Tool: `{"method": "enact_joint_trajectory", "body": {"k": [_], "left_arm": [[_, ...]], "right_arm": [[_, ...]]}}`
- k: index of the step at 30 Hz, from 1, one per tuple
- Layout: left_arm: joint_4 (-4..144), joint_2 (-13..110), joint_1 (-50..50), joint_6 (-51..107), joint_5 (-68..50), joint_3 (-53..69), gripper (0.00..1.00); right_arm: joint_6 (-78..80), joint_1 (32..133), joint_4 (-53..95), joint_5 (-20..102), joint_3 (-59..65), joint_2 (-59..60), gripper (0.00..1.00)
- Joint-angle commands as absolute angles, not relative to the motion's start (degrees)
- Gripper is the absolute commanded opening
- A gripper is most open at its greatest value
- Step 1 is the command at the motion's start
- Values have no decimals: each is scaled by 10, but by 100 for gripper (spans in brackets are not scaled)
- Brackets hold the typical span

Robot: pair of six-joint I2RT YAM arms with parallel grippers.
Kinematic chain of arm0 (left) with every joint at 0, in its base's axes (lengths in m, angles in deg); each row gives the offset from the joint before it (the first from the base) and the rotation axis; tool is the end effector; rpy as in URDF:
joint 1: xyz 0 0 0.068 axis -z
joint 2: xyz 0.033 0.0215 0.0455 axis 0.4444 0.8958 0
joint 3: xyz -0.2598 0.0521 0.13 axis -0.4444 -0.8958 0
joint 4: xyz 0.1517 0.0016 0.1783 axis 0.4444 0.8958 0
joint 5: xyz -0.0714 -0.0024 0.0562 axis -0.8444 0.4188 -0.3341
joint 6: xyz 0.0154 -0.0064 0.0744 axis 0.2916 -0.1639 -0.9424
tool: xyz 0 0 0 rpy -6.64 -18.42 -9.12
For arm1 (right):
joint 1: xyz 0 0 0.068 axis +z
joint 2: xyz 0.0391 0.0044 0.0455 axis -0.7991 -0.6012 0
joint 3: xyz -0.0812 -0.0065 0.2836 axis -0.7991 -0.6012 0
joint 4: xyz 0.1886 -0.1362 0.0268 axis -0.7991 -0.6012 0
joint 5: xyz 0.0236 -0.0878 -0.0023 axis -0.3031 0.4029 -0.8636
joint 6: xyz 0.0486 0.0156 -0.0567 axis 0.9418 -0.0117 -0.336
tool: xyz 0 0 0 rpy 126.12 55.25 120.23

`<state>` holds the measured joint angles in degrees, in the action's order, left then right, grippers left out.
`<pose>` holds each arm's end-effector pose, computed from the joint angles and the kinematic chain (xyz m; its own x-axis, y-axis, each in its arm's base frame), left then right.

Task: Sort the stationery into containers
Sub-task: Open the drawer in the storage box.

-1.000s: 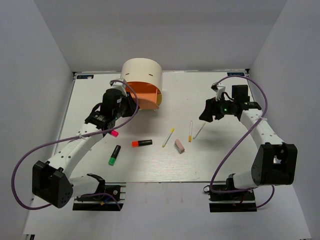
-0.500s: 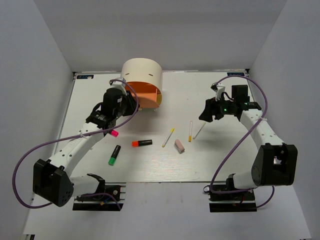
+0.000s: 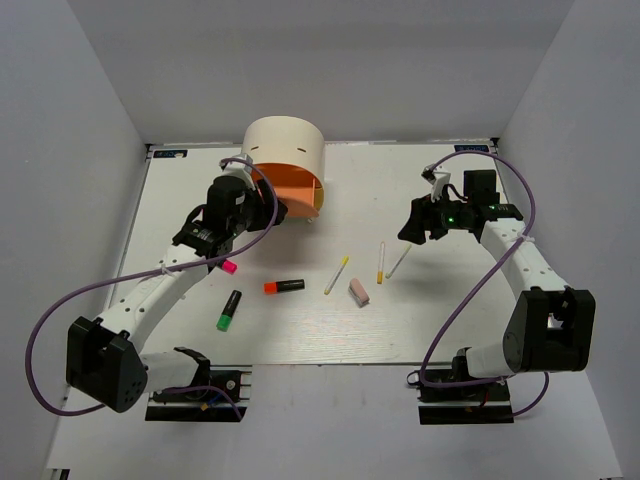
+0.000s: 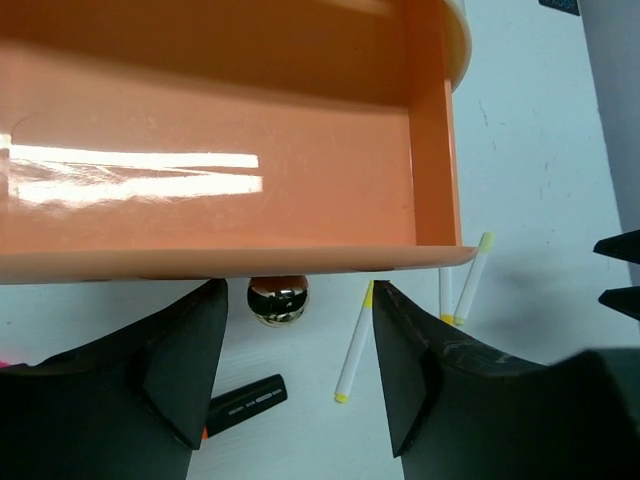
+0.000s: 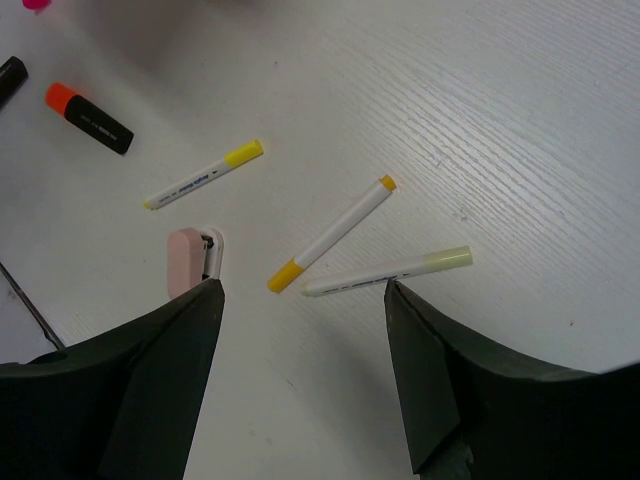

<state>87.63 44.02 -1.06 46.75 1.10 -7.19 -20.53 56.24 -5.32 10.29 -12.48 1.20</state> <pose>0.2458 -0.1136 0.3233 -0.5836 -0.2832 -0.7611 0.1200 0.8969 -0.4257 0.2764 0.0552 0.2877 -0.5864 -0.2343 -0.7754 -0.6340 0.7286 0.2592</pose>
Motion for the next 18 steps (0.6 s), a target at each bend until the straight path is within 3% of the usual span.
{"method": "enact_joint_trajectory", "body": {"k": [1, 3, 8, 15, 18], "left_arm": [[873, 430, -8, 462, -5, -73, 70], [891, 424, -8, 457, -12, -73, 79], [914, 378, -8, 447, -19, -96, 86], [967, 330, -8, 435, -38, -104, 86], [1004, 285, -8, 435, -38, -126, 78]], "right_arm": [[-214, 559, -49, 94, -130, 31, 72], [-214, 560, -50, 94, -129, 33, 72], [-221, 560, -53, 94, -133, 33, 72], [-243, 560, -70, 94, -122, 25, 72], [-288, 564, -91, 94, -118, 11, 72]]}}
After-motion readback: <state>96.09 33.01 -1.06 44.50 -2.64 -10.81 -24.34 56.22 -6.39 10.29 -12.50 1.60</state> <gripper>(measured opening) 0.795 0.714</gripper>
